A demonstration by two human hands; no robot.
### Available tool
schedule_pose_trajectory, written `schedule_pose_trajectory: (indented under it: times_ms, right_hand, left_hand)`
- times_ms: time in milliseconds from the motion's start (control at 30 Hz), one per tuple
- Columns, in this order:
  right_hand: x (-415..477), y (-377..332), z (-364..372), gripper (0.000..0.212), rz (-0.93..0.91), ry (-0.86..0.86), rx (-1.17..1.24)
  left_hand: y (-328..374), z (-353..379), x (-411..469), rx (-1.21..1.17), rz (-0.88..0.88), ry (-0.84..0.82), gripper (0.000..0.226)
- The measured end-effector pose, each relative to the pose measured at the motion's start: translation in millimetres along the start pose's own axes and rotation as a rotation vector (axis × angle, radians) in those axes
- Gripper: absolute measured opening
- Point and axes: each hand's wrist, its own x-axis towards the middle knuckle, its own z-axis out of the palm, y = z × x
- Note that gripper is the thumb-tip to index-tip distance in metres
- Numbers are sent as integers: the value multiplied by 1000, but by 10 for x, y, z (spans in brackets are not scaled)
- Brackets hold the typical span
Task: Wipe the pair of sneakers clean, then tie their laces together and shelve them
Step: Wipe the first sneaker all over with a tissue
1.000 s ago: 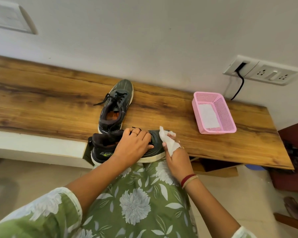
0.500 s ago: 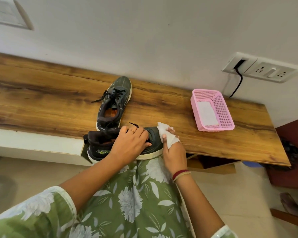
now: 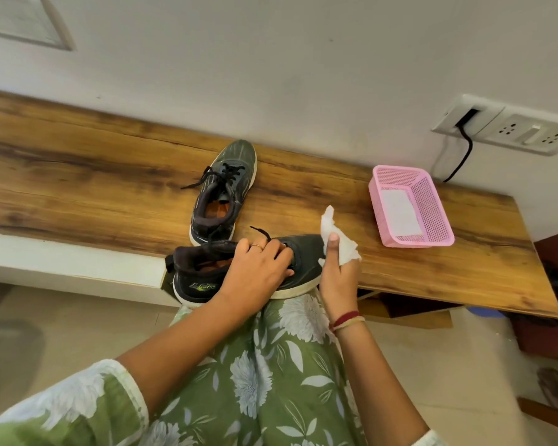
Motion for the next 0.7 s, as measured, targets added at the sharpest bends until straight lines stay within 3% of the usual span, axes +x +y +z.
schedule_pose_trajectory:
  times_ms: [233, 300, 367, 433, 500, 600, 700]
  right_hand:
    - [109, 242, 75, 59, -221, -156, -476]
    - [50, 263, 3, 58, -268, -149, -486]
    - [20, 261, -54, 49, -266, -147, -419]
    - [3, 234, -87, 44, -249, -159, -355]
    - [2, 222, -123, 42, -235, -170, -300]
    - [25, 219, -185, 36, -164, -171, -187]
    - [44, 177, -185, 36, -39, -193, -26]
  left_hand:
    - [298, -394, -179, -7, -77, -192, 34]
    - [334, -522, -164, -38, -134, -246, 38]
    - [319, -600, -89, -52, -170, -281, 58]
    - [215, -697, 25, -87, -114, -387, 81]
    - [72, -777, 158, -100, -23, -483, 87]
    - [-118, -845, 335, -77, 131, -679, 66]
    - [-256, -780, 492, -130, 155, -767, 42]
